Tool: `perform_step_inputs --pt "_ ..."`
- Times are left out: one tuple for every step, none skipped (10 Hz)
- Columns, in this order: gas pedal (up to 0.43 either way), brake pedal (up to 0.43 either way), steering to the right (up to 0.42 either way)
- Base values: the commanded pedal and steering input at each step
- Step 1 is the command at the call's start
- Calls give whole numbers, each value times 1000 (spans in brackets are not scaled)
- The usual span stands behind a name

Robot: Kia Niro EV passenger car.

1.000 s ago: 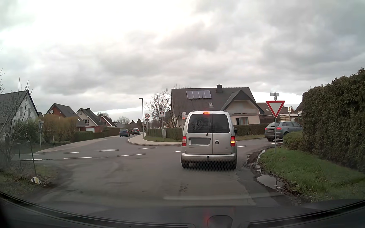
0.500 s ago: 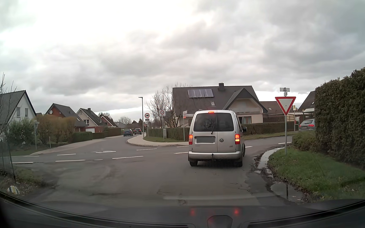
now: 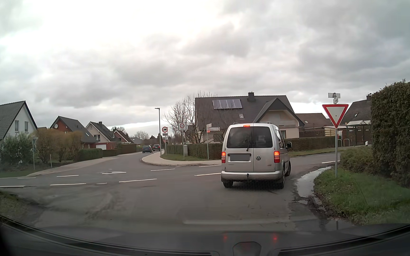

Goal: Follow the waypoints while adhering to traffic rules and regulations

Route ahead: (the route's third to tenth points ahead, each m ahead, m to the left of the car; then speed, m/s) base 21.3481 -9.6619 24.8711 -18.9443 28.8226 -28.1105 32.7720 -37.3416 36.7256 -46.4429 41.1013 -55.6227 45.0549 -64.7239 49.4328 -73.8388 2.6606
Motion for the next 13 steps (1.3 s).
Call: perform_step_inputs --pt "0 0 -20" --pt "0 0 -18" --pt "0 0 -18" --pt "0 0 -16" --pt "0 0 -14" --pt "0 0 -13" --pt "0 0 -10" --pt "0 6 -6" --pt "0 67 -4" --pt "0 140 -3" --pt "0 177 0" --pt "0 189 7" --pt "0 189 12"
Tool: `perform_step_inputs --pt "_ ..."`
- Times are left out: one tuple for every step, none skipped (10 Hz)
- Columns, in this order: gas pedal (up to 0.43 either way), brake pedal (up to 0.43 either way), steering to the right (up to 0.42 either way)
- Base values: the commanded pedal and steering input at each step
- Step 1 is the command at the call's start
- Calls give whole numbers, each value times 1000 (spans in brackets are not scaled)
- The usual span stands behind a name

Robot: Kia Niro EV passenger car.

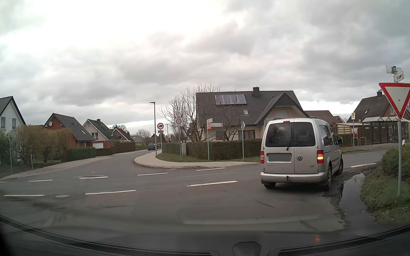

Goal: Follow the waypoints while adhering to traffic rules and regulations

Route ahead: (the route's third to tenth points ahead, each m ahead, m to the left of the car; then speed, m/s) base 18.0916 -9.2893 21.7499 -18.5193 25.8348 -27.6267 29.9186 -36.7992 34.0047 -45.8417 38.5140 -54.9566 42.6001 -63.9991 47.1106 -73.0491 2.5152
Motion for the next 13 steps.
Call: perform_step_inputs --pt "0 195 15" --pt "0 201 21" --pt "0 189 25" --pt "0 183 30" --pt "0 177 37" --pt "0 159 44" --pt "0 152 54" --pt "0 146 67" --pt "0 146 77" --pt "0 146 90" --pt "0 177 99" --pt "0 189 109" --pt "0 195 118"
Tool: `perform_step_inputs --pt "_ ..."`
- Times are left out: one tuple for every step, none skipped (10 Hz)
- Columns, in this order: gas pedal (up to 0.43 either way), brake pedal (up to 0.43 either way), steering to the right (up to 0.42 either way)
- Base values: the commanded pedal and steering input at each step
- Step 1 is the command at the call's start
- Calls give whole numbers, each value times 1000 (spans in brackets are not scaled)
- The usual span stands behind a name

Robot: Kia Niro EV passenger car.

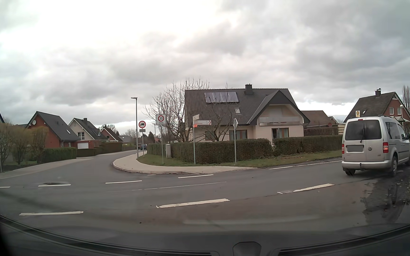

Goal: Follow the waypoints while adhering to traffic rules and regulations

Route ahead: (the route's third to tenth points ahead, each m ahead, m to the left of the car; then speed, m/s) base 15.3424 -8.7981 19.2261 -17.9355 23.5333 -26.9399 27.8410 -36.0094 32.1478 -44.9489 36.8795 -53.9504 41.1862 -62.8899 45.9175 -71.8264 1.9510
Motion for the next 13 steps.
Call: perform_step_inputs --pt "0 177 122" --pt "0 177 123" --pt "0 165 125" --pt "0 152 126" --pt "0 171 126" --pt "0 195 127" --pt "0 213 127" --pt "0 220 127" --pt "0 232 127" --pt "0 256 127" --pt "0 244 127" --pt "0 232 127" --pt "0 232 127"
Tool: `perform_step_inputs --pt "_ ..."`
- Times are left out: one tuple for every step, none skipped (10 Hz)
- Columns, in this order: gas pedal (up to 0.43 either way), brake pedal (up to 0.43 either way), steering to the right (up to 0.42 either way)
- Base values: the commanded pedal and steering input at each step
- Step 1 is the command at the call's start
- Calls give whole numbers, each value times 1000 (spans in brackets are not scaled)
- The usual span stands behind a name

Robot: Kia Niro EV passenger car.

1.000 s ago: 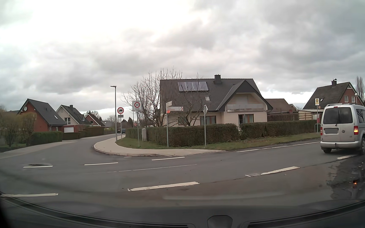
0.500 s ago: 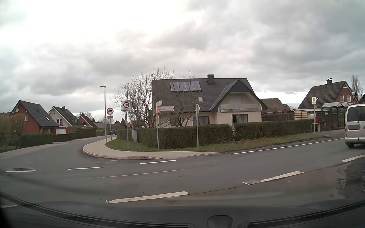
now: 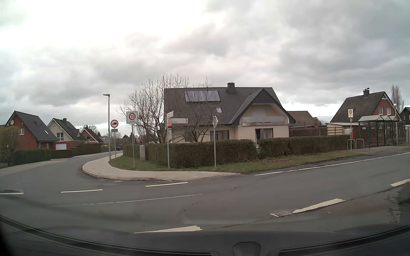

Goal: Follow the waypoints while adhering to traffic rules and regulations

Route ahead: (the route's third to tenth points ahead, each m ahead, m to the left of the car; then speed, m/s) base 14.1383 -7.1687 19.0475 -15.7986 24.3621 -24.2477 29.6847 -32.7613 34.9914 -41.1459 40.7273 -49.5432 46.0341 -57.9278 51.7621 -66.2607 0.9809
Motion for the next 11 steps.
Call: perform_step_inputs --pt "0 232 127" --pt "0 232 127" --pt "0 238 127" --pt "0 232 127" --pt "0 238 127" --pt "0 238 127" --pt "0 238 127" --pt "0 238 127" --pt "0 238 127" --pt "0 226 127" --pt "0 226 128"
